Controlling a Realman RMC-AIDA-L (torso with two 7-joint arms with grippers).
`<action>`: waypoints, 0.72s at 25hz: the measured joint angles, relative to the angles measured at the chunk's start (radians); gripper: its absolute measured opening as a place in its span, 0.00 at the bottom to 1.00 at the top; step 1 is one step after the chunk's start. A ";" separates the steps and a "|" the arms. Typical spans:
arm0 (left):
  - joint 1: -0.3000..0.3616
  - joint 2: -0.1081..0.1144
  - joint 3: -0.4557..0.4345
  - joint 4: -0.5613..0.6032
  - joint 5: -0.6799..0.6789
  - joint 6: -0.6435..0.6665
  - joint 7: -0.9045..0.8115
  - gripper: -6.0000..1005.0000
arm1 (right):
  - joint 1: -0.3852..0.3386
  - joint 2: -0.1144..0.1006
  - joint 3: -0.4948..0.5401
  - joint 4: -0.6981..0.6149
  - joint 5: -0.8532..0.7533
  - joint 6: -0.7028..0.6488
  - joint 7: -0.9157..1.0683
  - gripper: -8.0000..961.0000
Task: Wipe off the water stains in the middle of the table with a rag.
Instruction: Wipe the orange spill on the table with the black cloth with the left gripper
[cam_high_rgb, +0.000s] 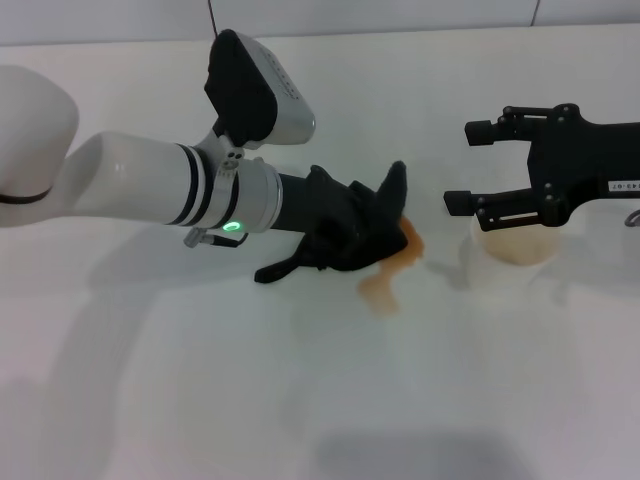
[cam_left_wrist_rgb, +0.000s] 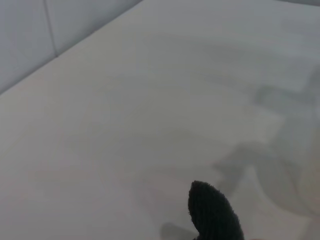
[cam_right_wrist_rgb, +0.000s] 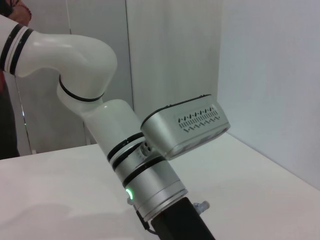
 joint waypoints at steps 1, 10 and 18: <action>0.000 0.000 0.000 0.000 0.000 0.009 0.005 0.09 | 0.000 0.000 -0.001 0.000 0.000 0.002 0.000 0.89; 0.001 -0.001 0.013 0.004 0.000 0.075 0.018 0.09 | 0.000 0.000 -0.003 0.000 0.000 0.006 0.000 0.89; 0.008 -0.002 0.040 0.005 0.000 0.118 0.015 0.09 | 0.001 0.002 -0.004 0.000 0.001 0.009 0.000 0.89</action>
